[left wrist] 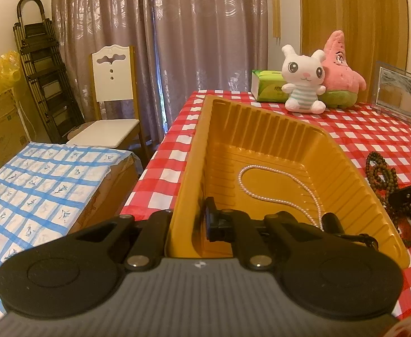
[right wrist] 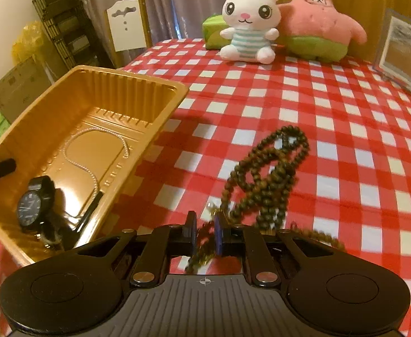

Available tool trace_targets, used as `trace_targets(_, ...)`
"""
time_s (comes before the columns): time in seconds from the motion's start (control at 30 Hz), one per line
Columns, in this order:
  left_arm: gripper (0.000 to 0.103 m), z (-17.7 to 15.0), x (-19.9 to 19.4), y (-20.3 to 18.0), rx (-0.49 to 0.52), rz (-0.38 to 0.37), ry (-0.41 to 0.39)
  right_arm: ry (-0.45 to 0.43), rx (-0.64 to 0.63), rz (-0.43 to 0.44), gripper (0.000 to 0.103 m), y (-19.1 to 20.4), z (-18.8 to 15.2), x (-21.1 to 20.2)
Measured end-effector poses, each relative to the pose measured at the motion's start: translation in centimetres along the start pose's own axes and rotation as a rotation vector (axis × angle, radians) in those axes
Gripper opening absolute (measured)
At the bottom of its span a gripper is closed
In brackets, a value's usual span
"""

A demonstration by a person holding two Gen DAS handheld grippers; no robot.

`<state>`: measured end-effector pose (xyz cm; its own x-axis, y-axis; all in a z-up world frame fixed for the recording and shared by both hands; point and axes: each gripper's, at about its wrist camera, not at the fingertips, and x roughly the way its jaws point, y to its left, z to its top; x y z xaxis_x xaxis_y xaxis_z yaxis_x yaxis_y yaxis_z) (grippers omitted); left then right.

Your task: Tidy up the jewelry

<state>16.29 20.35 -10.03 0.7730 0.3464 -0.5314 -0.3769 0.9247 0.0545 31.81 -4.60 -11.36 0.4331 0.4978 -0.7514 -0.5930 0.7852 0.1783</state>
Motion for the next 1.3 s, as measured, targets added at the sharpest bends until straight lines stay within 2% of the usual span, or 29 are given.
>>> trace_targets(0.47,0.009,0.6,1.6,0.5,-0.005,-0.024,0.006,0.012,-0.168,-0.033,0.012,1.0,0.6,3.6)
trace_targets(0.63,0.009,0.6,1.7,0.5,-0.005,-0.027,0.007,0.016,-0.211,-0.044,0.012,1.1,0.3,3.7)
trace_targets(0.9,0.009,0.6,1.8,0.5,-0.006,-0.026,0.007,0.009,-0.366,-0.081,0.012,2.5,-0.6,3.7)
trace_targets(1.0,0.009,0.6,1.9,0.4,-0.004,-0.026,0.006,-0.006,-0.408,-0.103,0.008,3.0,-1.0,3.7)
trace_targets(1.3,0.009,0.6,1.9,0.5,-0.004,-0.026,0.007,-0.062,-0.331,-0.085,0.008,2.8,-0.3,1.7)
